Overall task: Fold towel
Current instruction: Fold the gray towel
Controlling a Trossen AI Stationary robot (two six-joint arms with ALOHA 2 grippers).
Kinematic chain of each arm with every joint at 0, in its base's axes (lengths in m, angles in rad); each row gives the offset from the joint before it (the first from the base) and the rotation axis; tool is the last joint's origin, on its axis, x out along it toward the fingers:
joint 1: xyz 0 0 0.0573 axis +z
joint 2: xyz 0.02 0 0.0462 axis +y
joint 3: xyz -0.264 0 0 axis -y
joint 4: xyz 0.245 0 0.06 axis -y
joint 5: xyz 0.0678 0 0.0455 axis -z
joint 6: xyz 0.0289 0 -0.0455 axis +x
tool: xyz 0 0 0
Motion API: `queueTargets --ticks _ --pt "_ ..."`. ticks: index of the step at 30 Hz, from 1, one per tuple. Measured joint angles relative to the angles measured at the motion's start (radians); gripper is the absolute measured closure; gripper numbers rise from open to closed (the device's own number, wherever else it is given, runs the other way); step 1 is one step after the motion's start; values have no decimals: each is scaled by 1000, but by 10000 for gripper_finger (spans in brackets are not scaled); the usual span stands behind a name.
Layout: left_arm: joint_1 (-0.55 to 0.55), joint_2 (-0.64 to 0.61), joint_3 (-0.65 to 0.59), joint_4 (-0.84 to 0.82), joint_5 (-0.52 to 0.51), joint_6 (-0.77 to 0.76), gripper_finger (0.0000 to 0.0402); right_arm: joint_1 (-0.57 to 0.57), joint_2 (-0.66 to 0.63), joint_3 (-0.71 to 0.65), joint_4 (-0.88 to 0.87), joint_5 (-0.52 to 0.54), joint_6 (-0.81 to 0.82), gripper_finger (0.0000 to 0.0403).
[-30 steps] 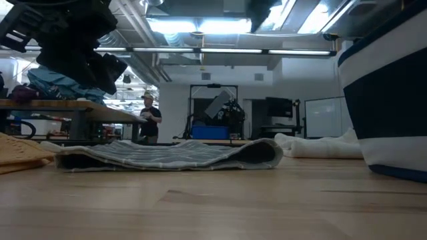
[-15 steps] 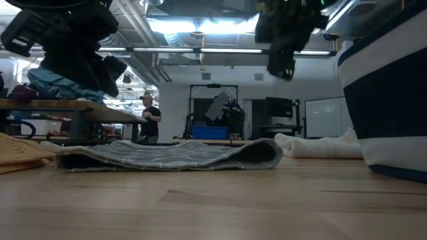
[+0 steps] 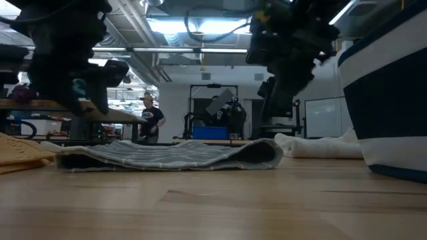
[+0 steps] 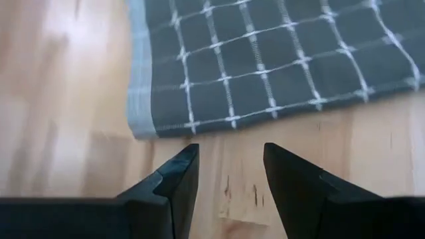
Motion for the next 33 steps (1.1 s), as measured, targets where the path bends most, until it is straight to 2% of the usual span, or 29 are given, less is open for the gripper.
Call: queueTargets --ticks 7,10,13,18,27,33 --pt "-77 78 0 23 0 22 235 147 24 2 33 297 -271 228" --pt "-106 105 0 66 -1 44 235 185 38 3 69 379 -402 228" --pt "-134 146 0 95 -43 84 235 206 58 2 70 408 -495 228" --pt "-164 221 0 154 -81 160 235 219 82 1 77 417 -538 228" --pt "-203 284 0 192 -80 157 235 219 90 1 77 419 -552 228" --pt "-205 338 0 274 -125 154 235 219 93 1 46 419 -649 228"
